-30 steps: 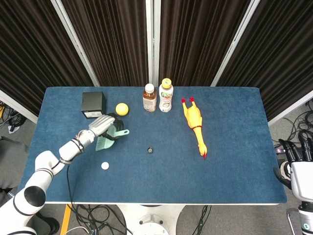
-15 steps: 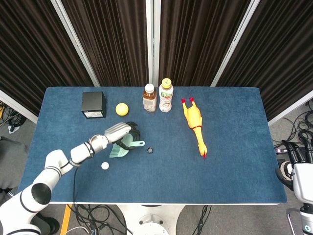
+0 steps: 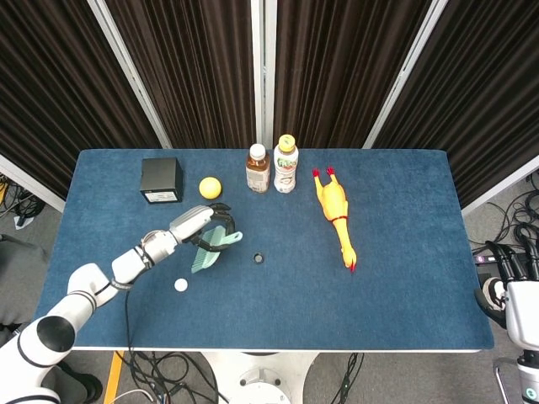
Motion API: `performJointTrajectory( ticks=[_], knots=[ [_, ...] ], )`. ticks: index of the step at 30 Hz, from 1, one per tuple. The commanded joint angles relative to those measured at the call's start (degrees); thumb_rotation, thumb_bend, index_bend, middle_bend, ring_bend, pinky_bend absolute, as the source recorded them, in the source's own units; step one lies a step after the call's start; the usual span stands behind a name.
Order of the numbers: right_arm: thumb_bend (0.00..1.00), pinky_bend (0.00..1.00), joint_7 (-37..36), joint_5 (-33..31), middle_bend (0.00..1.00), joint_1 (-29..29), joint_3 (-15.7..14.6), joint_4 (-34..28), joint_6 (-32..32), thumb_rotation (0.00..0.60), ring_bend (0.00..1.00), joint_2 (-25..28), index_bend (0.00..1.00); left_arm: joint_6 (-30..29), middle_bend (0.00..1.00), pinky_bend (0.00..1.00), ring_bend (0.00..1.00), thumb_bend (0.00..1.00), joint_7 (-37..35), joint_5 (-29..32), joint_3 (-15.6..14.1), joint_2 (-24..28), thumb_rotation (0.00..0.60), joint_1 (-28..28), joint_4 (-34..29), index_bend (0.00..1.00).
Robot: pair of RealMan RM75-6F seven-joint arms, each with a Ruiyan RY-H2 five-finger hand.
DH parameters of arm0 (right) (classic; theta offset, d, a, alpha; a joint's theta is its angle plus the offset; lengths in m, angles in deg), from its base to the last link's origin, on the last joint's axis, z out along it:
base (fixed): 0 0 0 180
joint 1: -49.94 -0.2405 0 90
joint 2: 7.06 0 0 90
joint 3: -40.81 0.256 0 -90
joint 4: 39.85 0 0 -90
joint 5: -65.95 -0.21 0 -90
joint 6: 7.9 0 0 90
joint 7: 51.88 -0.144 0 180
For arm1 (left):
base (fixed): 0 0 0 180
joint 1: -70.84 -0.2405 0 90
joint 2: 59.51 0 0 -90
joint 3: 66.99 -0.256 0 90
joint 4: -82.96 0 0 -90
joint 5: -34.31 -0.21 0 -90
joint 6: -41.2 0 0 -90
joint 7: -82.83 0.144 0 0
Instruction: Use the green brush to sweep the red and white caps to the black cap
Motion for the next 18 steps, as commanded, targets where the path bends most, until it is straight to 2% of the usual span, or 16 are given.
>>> performJointTrajectory(
  ticks=[1, 14, 18],
  knots=[
    [0.12, 0.04, 0.11, 0.14, 0.23, 0.03, -0.10, 0.02, 0.02, 0.600, 0.02, -0.11, 0.15, 1.82, 0.56, 0.17, 0.38, 0.42, -1.09, 0.52, -0.32, -0.72, 0.600, -0.36, 1.11, 0.51],
    [0.12, 0.04, -0.26, 0.39, 0.23, 0.78, -0.29, 0.02, -0.76, 0.600, 0.02, 0.13, 0.15, 0.00, 0.56, 0.16, 0.38, 0.43, -1.98, -0.71, -0.52, -3.52, 0.600, 0.78, 0.04, 0.51],
    [0.12, 0.04, -0.96, 0.58, 0.23, 1.02, -0.42, 0.57, -1.00, 0.600, 0.02, 0.02, 0.15, -0.51, 0.56, 0.17, 0.38, 0.43, -1.64, -0.21, 0.63, -4.30, 0.600, 1.71, -1.82, 0.51]
  ],
)
